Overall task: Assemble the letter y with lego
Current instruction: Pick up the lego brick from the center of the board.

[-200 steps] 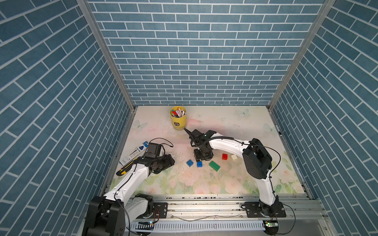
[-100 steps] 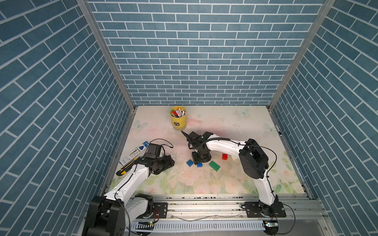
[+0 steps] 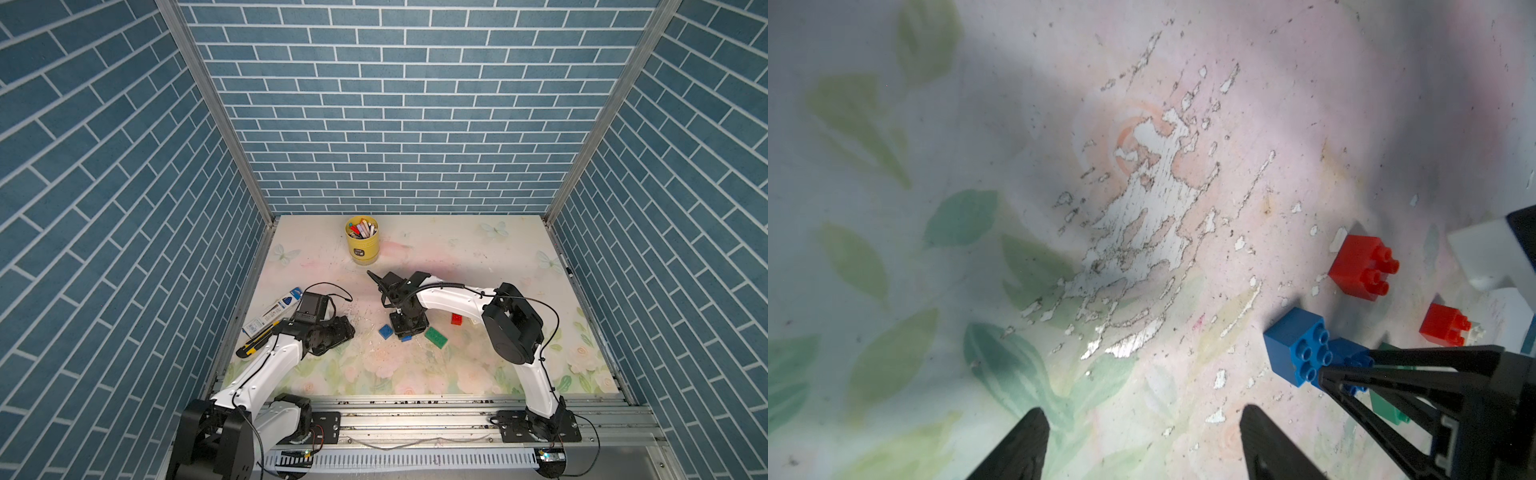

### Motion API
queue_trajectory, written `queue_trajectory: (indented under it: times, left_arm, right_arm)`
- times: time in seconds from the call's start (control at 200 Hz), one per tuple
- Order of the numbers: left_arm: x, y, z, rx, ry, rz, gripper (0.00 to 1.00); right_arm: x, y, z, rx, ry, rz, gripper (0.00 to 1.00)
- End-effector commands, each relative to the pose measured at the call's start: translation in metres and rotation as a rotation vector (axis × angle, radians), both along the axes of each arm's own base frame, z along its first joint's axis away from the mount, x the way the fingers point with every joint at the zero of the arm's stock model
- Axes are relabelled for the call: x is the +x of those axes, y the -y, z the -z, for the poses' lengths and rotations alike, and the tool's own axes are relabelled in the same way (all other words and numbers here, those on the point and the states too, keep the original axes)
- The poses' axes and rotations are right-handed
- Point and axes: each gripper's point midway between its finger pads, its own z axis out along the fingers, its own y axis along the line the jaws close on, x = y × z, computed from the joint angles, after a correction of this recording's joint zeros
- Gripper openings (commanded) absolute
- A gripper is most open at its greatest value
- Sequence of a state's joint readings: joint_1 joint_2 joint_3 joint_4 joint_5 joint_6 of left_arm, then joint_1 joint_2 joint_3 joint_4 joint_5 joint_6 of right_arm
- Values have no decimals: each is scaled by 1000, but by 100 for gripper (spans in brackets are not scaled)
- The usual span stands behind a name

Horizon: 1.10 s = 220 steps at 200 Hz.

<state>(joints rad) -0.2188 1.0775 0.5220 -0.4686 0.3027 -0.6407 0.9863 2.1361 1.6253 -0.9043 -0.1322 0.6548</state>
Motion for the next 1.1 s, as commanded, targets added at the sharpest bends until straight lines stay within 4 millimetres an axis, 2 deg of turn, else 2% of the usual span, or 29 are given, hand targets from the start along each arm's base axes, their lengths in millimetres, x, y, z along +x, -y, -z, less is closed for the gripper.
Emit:
queue_trajectory:
  times: [0.0,0.28,0.455,0.705,1.095]
  left_arm:
    - [-7,-1,8,16,-26,4,76]
    - [-5,0,7,21,-21,3,75]
    - [-6,0,11,23,-31,4,76]
    - [-8,-1,16,30,-41,1,75]
    - [-9,-1,21,38,-55,-1,76]
  right_arm:
    - [-5,10,-7,-23,6,27,34]
    - [11,7,-17,29,46,52,33]
    - [18,-8,-22,93,39,47,33]
    - [28,-21,-18,139,20,49,33]
    - [69,24,-6,41,96,201,32]
